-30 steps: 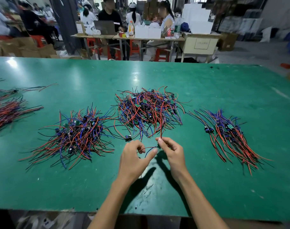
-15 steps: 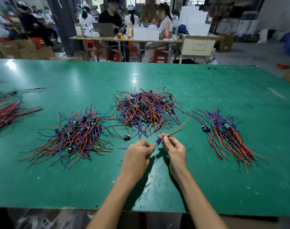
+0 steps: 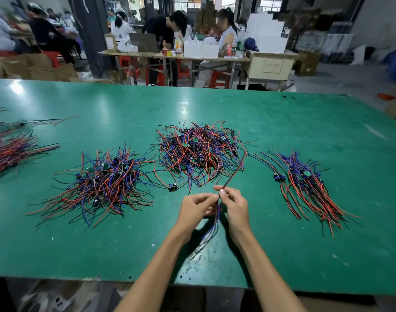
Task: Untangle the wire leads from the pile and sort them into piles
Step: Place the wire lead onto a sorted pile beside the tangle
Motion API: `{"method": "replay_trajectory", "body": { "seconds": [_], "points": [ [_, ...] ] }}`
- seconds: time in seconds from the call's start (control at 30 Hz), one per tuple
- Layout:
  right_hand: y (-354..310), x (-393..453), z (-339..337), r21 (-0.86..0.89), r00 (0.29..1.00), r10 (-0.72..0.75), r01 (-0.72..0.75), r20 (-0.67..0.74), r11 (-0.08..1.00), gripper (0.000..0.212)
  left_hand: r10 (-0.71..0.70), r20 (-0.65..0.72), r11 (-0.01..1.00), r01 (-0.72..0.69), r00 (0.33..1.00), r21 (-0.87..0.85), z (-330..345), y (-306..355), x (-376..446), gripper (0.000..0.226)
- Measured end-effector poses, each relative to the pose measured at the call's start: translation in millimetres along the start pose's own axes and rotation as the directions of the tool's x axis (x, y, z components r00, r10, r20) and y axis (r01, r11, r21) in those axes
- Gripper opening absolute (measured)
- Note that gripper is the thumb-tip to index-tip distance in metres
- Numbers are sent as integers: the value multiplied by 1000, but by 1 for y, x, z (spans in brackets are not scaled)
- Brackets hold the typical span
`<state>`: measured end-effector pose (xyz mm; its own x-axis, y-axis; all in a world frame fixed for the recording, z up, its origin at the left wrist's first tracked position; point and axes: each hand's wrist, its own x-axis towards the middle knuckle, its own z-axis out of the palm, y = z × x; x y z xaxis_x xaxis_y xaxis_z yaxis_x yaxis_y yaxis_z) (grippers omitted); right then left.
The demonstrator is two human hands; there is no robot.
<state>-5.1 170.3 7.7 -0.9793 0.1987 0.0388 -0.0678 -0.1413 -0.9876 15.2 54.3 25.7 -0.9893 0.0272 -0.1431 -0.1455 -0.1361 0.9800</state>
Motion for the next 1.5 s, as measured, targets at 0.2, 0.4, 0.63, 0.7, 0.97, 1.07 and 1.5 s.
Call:
{"method": "replay_trajectory", "body": {
  "seconds": [0.2,0.4,0.63,0.7,0.97,1.07,1.5],
  "points": [
    [-6,-10,-3,61,995,65,-70,78,996,16,-8,33,999,10,999,-49,-2,-2,-10,12],
    [-11,-22,-9,49,989,61,-69,136,996,18,21,111,996,-11,994,-89,-7,0,-13,14],
    [-14,-27,-10,56,982,89,-100,168,993,19,7,108,995,3,994,-97,-4,-2,-15,17],
    [-14,-27,-8,44,983,90,-99,162,994,20,10,94,994,0,996,-109,-5,-1,-15,18],
    [-8,-26,-4,12,988,74,-77,137,997,21,60,45,998,-60,997,6,-4,-5,-13,23],
    [-6,-24,-3,-5,991,81,-81,108,997,22,67,48,997,-68,997,29,-3,-6,-10,23],
    [0,-15,7,-52,996,88,-87,5,995,30,39,89,996,-46,995,82,-2,-8,-4,25]
  ]
}}
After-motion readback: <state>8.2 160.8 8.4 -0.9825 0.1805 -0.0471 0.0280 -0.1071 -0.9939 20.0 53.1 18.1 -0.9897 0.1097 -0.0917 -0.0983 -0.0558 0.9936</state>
